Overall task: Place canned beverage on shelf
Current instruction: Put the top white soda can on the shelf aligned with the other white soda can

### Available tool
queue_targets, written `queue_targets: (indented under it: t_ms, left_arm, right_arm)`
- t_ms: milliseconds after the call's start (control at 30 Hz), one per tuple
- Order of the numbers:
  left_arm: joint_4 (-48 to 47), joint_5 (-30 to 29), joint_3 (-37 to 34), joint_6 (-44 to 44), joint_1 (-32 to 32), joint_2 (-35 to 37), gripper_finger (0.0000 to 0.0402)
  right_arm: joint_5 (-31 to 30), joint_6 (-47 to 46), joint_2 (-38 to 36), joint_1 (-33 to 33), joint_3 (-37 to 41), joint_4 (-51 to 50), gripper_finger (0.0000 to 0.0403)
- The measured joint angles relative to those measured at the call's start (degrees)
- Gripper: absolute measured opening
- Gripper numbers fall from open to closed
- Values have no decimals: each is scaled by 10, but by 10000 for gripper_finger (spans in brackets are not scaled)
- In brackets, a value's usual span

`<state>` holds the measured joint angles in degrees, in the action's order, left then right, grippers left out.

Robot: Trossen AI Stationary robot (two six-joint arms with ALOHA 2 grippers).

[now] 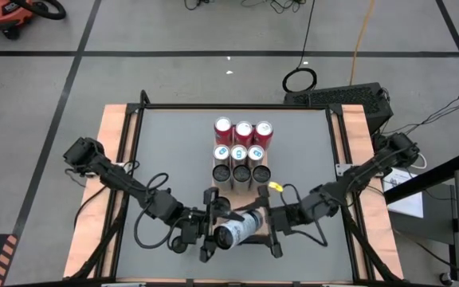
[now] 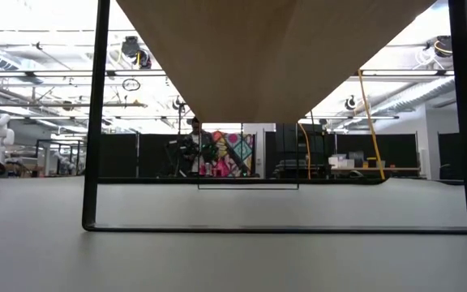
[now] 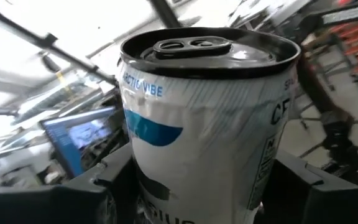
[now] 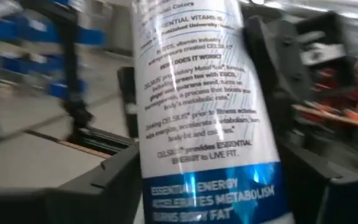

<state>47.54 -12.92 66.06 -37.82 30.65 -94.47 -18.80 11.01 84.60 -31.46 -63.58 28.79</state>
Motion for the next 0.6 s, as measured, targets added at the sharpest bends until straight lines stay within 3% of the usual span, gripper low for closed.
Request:
queue_targets:
  t_ms: [200,300,400,600]
  left_arm:
    - [8,-112,11,7,18,-1,248]
    - [8,-133,17,38,17,-1,249]
    - [5,-141,18,56,15,-1,249]
    - [10,-126,20,60,0,-1,249]
  right_arm:
    - [-211,-1,-7,-71,-54,-131,312]
    - [-286,-6,-7,-98,-100,-197,317]
    - [-324,-8,-8,-117,-140,-245,317]
    - [-323,30,-8,-133,-213,-284,318]
